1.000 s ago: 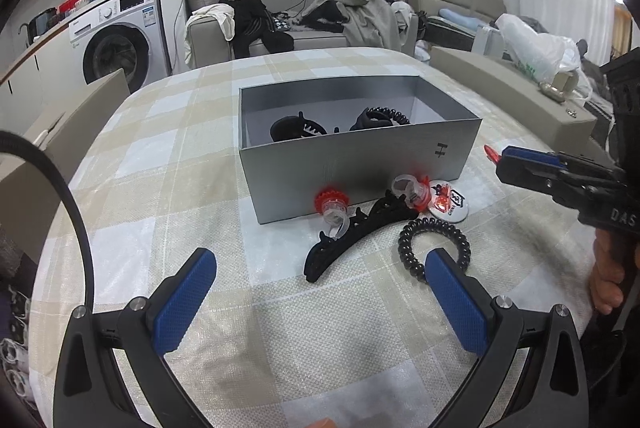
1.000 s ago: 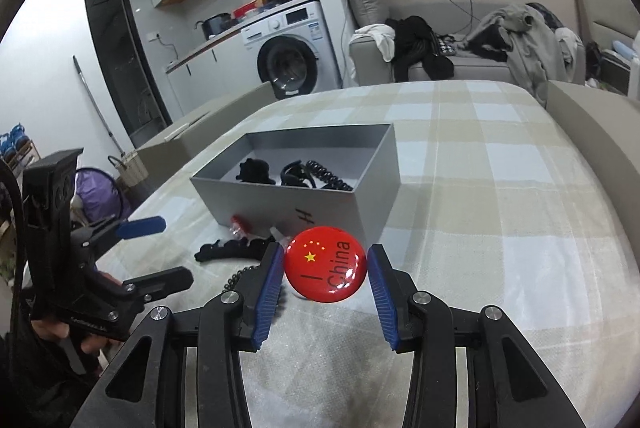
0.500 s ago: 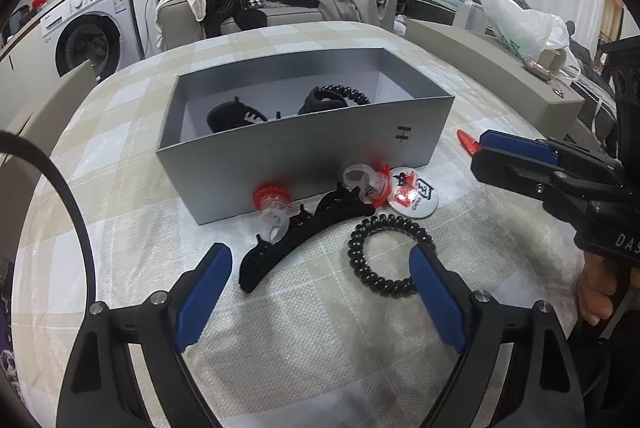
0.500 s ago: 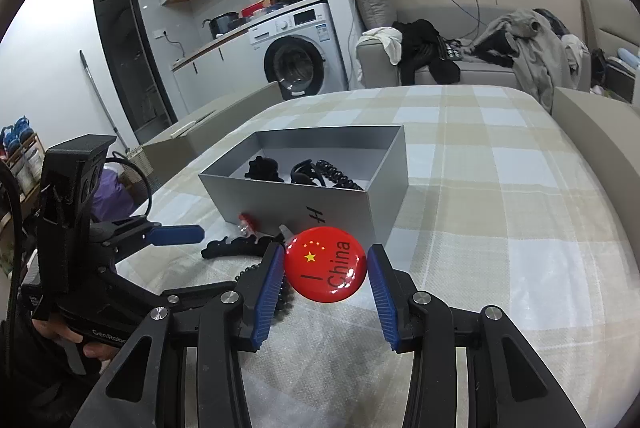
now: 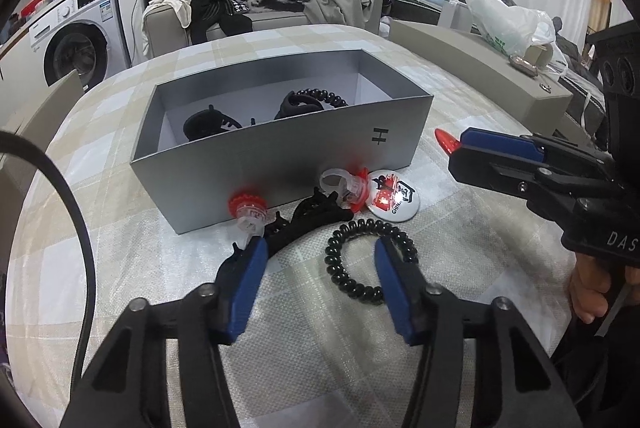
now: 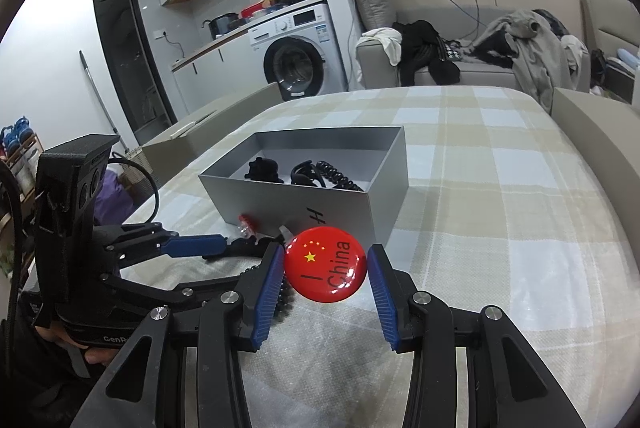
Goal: Organize jewelry
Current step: 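Lift the red badge with the right gripper while the left gripper grasps the black spiral hair tie, then lift the spiral hair tie with the left gripper while the right gripper holds the badge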
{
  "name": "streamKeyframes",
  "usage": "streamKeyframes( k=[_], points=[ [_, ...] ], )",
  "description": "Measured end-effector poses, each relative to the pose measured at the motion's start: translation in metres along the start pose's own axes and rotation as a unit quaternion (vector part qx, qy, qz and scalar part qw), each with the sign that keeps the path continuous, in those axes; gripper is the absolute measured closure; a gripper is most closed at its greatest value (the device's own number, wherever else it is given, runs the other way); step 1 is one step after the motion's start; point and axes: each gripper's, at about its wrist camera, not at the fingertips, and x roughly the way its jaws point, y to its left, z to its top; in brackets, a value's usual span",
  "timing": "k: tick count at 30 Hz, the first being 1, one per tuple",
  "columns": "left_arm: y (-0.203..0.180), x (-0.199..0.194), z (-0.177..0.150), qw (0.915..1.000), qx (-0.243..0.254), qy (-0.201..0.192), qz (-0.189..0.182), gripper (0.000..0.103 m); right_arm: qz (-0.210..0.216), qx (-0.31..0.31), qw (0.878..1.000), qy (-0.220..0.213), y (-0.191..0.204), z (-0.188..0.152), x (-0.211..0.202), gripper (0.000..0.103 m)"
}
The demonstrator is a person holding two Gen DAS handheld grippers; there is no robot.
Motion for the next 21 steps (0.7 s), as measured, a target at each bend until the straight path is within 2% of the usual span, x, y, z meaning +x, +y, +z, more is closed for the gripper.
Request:
streamKeyframes(
  k=[3, 7, 12, 14, 16, 21],
  points=[
    [-0.002, 0.002, 0.002, 1.0, 0.007, -0.001, 0.002, 0.062, 0.001, 0.002, 1.0, -0.001, -0.001, 0.0, -0.001, 0.061],
    [-0.005, 0.008, 0.003, 0.9997, 0.019, 0.014, 0.002, 0.084, 0.003, 0.009, 1.0, -0.002, -0.004, 0.001, -0.002, 0.061],
    [-0.011, 0.005, -0.003, 0.9988, 0.045, 0.015, 0.014, 0.085, 0.004, 0.012, 1.0, -0.002, -0.005, 0.001, -0.002, 0.061],
    [-0.012, 0.006, -0.003, 0.9986, 0.049, 0.013, 0.016, 0.09, 0.003, 0.009, 1.0, -0.002, -0.005, 0.001, -0.002, 0.061],
    [-0.011, 0.006, -0.003, 0.9984, 0.052, 0.01, 0.017, 0.096, 0.003, 0.008, 1.0, -0.003, -0.004, 0.001, -0.002, 0.061],
    [-0.005, 0.004, -0.003, 0.999, 0.043, 0.002, 0.01, 0.098, 0.002, 0.009, 1.0, -0.003, -0.004, 0.0, -0.003, 0.061]
  ],
)
